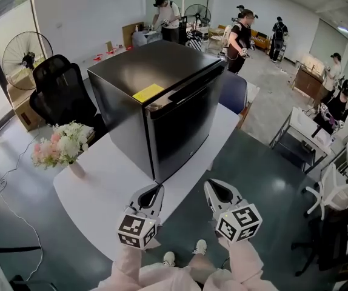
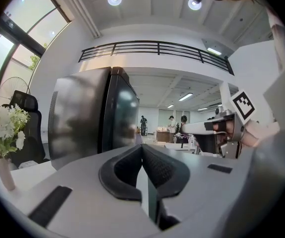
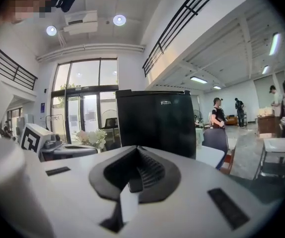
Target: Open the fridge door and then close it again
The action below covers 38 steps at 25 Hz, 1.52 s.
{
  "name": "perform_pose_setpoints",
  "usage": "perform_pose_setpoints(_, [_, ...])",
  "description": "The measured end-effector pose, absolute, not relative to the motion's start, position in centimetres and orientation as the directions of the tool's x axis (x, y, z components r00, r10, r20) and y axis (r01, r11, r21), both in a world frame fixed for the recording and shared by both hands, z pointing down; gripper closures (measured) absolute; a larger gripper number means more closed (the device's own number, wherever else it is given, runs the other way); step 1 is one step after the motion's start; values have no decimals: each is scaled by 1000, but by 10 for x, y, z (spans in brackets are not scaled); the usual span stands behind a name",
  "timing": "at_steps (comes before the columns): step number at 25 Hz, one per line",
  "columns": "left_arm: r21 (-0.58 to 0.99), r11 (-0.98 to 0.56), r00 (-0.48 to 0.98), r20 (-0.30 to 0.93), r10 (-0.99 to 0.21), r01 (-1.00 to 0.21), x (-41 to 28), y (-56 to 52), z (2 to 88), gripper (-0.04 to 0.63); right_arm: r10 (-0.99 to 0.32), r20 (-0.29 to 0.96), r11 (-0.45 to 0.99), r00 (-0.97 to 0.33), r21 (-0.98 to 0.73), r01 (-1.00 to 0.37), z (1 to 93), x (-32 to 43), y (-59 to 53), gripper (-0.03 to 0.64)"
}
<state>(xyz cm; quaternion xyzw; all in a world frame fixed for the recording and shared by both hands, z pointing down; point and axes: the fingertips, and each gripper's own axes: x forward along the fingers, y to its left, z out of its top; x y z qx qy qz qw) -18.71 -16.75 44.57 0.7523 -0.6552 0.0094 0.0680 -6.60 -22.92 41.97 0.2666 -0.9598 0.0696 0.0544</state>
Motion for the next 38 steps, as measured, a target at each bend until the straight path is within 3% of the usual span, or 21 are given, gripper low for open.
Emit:
perform_pose_setpoints(12, [39,16,-12,102,-995,-999,-209,-197,419,584,-278,135,953,-951,167,-254,352,-114,-284,603])
perform_pose_setpoints(23, [22,93,-91,66,-994,-995,-215,-211,391,584,-122,177,874,-977,485,-22,304,-156,-301,598])
perform_pose_setpoints(38, [41,208,-207,39,-978,-977,-242,-218,369,584,22,306,684,-952,690,237,276,-196,-306,465])
